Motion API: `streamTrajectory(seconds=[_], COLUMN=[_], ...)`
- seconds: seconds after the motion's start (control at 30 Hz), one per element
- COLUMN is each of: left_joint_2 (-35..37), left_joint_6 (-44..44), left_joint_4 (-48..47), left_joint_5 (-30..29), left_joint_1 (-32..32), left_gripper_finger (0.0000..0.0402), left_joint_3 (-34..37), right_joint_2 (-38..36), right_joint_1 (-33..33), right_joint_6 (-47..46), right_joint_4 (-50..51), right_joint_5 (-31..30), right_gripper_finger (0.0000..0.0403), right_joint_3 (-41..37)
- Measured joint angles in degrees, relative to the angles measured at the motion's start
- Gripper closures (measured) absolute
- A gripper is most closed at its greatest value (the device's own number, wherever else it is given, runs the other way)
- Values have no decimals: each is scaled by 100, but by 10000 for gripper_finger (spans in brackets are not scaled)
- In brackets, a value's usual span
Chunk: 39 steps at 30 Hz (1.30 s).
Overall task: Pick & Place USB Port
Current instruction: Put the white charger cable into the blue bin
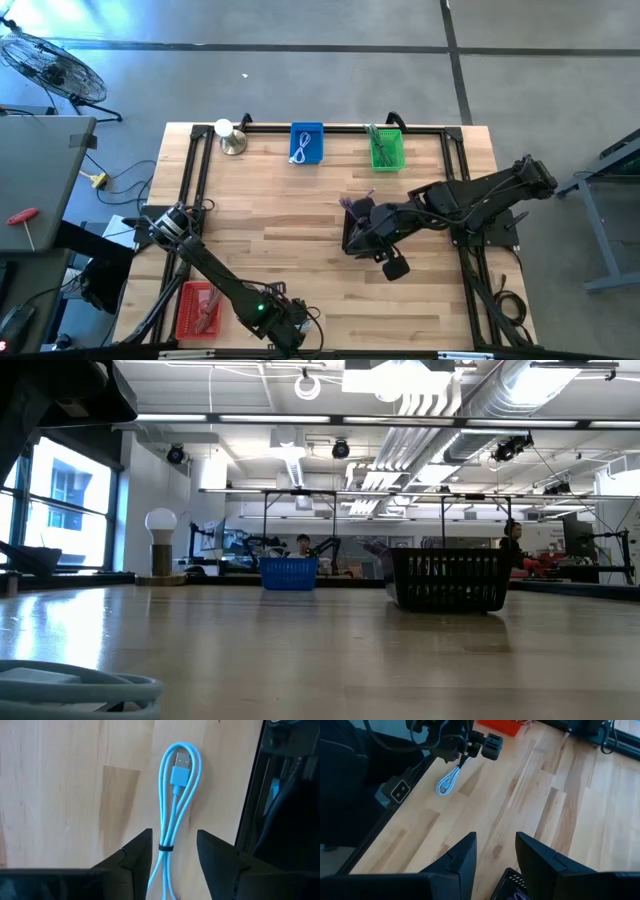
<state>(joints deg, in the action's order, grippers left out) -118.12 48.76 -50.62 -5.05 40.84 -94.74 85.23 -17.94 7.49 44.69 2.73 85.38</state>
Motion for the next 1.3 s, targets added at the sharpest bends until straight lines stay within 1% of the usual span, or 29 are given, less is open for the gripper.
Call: streamTrajectory(seconds=[0.1,0.2,0.37,0.67,0.9,1.1,1.2,1.27,1.3], left_joint_2=[1,-89,-299,-305,-296,-270,-263,-265,-266], left_joint_6=[231,403,371,250,250,160,200,224,252], left_joint_4=[-6,56,295,361,1129,1465,1681,1771,1821], left_joint_5=[31,224,388,300,410,370,529,619,674], left_joint_1=[0,0,-2,-8,-73,-89,-115,-121,-126], left_gripper_finger=[253,253,253,253,253,254,271,303,327], left_joint_3=[0,-2,0,15,500,722,830,885,907], right_joint_2=[0,0,0,0,0,0,0,0,0], right_joint_1=[-126,-220,-286,-286,-286,-286,-286,-312,-328], right_joint_6=[3,11,20,19,46,53,90,110,126], right_joint_4=[0,0,-7,-42,-42,-42,-42,-42,-47], right_joint_5=[-150,-263,-305,-327,-324,-320,-287,-292,-291], right_gripper_finger=[275,275,275,275,275,275,275,275,275], right_joint_3=[0,0,0,0,0,0,0,0,0])
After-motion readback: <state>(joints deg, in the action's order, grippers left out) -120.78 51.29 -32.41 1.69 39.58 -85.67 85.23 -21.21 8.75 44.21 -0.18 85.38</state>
